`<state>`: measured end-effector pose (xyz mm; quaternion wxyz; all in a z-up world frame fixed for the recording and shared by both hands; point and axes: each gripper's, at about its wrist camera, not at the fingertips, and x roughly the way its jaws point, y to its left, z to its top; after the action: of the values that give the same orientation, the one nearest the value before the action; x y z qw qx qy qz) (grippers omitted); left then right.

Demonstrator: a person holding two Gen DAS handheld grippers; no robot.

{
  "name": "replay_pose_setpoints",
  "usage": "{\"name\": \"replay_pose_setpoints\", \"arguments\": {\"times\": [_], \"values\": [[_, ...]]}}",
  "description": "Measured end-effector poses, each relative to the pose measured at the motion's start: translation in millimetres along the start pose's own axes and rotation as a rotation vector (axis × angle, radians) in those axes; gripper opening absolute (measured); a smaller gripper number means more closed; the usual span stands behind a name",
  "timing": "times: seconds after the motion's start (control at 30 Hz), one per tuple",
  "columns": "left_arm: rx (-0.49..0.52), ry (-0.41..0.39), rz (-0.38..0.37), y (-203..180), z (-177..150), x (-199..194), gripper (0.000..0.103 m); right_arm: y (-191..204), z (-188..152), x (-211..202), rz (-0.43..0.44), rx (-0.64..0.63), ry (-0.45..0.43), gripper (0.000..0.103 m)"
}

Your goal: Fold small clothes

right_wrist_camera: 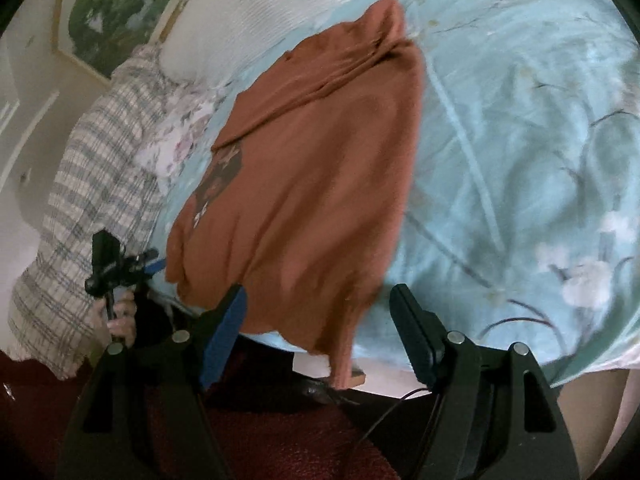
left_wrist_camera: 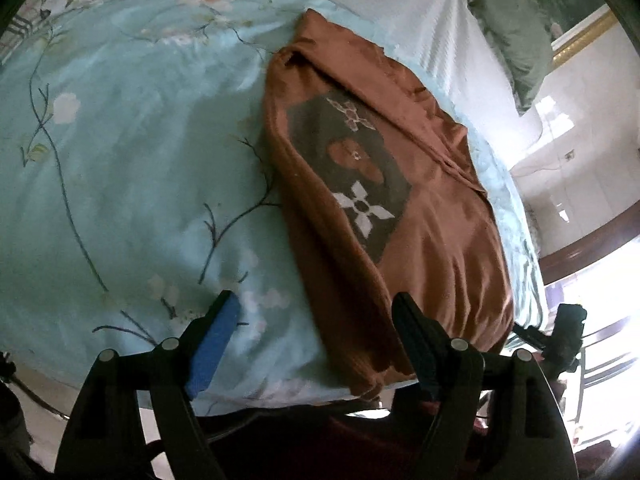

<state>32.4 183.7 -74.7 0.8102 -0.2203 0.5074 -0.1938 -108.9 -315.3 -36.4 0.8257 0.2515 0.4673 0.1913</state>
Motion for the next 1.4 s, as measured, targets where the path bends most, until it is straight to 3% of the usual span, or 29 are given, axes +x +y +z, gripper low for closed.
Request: {"name": "replay_pose_setpoints", "arguments": {"times": [0.1,0.27,0.3,0.33,0.37,0.4,0.43,0.47,0.63,0.7,0.73,0.77,0.8,0.83,0.87,0.93,1.0,1.03,1.07,1.2,1.3,1.4], "values": [[-0.003,0.019,-0.073,-7.8,8.0,2.5,0.079,2.7,-2.7,3.6,0.008,-0.019,-0.007,0.076],[0.086,0.075,0.017,-37.1,17.6,26.3,0.081,0.2,-6.0,3.6,0.027,0.001,-0.028,0.074],[0.094,0.09,0.043,-39.7,17.4,32.5,0.079,1.1,-6.8,4.1,0.023,-0.001,-0.033,0.072],[0.104,0.098,0.079,-41.5,16.0,38.3,0.066,2.2,-7.4,4.5,0.012,-0.007,-0.037,0.069],[0.128,0.106,0.127,-40.9,13.1,43.4,0.052,3.1,-7.3,5.1,-0.01,-0.018,-0.039,0.058],[0.144,0.104,0.162,-39.4,10.4,44.1,0.031,2.3,-7.1,5.7,-0.03,-0.023,-0.037,0.042],[0.157,0.094,0.184,-36.8,7.8,41.5,0.019,-0.5,-6.4,6.5,-0.049,-0.021,-0.03,0.03],[0.153,0.09,0.17,-31.2,5.4,35.7,0.012,-3.2,-5.9,6.7,-0.057,-0.014,-0.024,0.007],[0.132,0.066,0.156,0.7,-2.6,4.5,0.011,-15.0,-5.1,-5.2,0.044,0.019,-0.06,0.007],[0.104,0.077,0.115,9.0,-2.1,2.2,0.017,-17.0,-5.9,-3.3,0.064,0.031,-0.054,0.011],[0.1,0.084,0.093,9.7,-1.5,3.5,0.028,-18.3,-6.5,-0.3,0.059,0.043,-0.037,0.012],[0.108,0.092,0.065,8.0,-2.2,5.9,0.042,-19.9,-8.5,5.6,0.067,0.061,0.001,0.02],[0.117,0.096,0.043,5.3,-2.2,8.1,0.05,-20.3,-10.7,8.4,0.086,0.068,0.019,0.031],[0.127,0.1,0.019,3.0,-3.1,9.6,0.063,-19.6,-13.4,10.0,0.108,0.066,0.029,0.035],[0.144,0.103,-0.001,-1.3,-4.3,12.7,0.066,-17.0,-16.9,11.4,0.114,0.052,0.034,0.041],[0.18,0.102,0.013,-9.2,-6.1,19.7,0.063,-12.3,-21.3,17.2,0.098,0.029,0.034,0.041],[0.233,0.093,0.049,-15.0,-7.4,23.3,0.041,-9.2,-20.9,23.8,0.102,0.03,0.038,0.035],[0.248,0.096,0.058,-15.5,-7.8,24.1,0.011,-5.7,-20.1,26.2,0.098,0.02,0.037,0.027],[0.253,0.104,0.061,-13.7,-7.9,24.7,0.007,-2.5,-19.2,28.9,0.1,0.01,0.044,0.008],[0.258,0.049,0.046,-8.3,-11.7,9.5,0.005,5.4,-12.5,15.9,0.193,-0.005,-0.006,0.008],[0.219,-0.025,-0.022,-4.6,-9.4,-8.9,0.005,6.1,-0.6,-5.9,0.295,0.007,-0.085,0.008],[0.171,-0.1,-0.09,-8.0,-3.1,-19.3,0.005,5.2,13.2,-23.2,0.345,0.021,-0.154,0.007]]}}
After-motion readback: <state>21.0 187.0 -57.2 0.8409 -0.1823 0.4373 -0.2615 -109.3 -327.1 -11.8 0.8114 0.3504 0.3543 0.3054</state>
